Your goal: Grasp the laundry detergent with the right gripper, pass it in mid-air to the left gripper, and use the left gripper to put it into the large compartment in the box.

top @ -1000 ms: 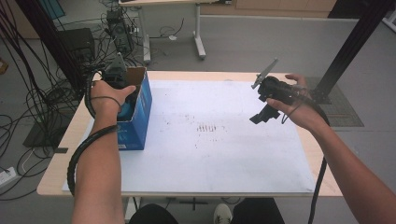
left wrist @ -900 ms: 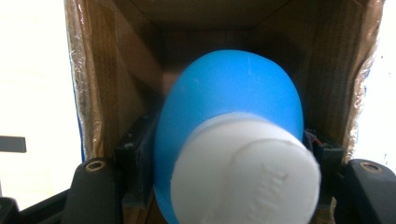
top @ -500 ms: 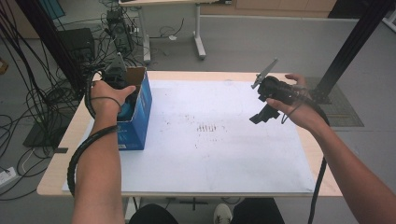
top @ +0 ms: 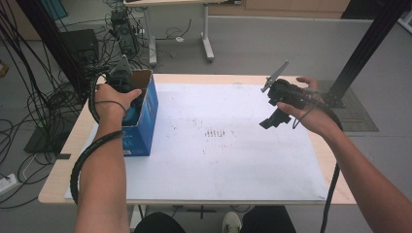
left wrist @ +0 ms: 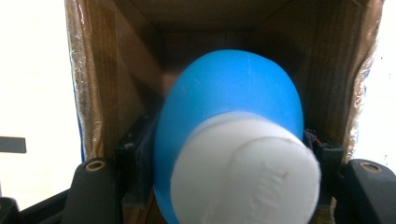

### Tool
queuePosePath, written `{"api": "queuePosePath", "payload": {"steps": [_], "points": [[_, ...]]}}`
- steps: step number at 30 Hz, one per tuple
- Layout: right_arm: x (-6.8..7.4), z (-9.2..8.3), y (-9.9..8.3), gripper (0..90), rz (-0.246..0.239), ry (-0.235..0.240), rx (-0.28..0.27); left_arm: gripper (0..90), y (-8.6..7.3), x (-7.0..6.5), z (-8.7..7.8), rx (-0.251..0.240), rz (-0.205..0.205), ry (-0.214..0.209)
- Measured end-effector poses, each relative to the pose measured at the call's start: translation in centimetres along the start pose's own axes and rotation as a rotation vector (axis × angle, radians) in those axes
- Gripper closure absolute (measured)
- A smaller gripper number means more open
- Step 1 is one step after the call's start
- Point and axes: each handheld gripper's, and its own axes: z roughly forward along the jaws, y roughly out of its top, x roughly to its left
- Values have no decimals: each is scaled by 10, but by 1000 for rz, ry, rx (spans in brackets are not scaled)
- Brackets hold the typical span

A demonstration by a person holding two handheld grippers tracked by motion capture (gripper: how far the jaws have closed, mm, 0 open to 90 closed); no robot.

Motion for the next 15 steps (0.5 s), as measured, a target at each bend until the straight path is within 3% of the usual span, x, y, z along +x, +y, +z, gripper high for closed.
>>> {"api": "queuePosePath", "payload": {"steps": [15], "points": [[0,-2,1,52,-4,-2,0,348,0,0,0,-2,0,3]]}}
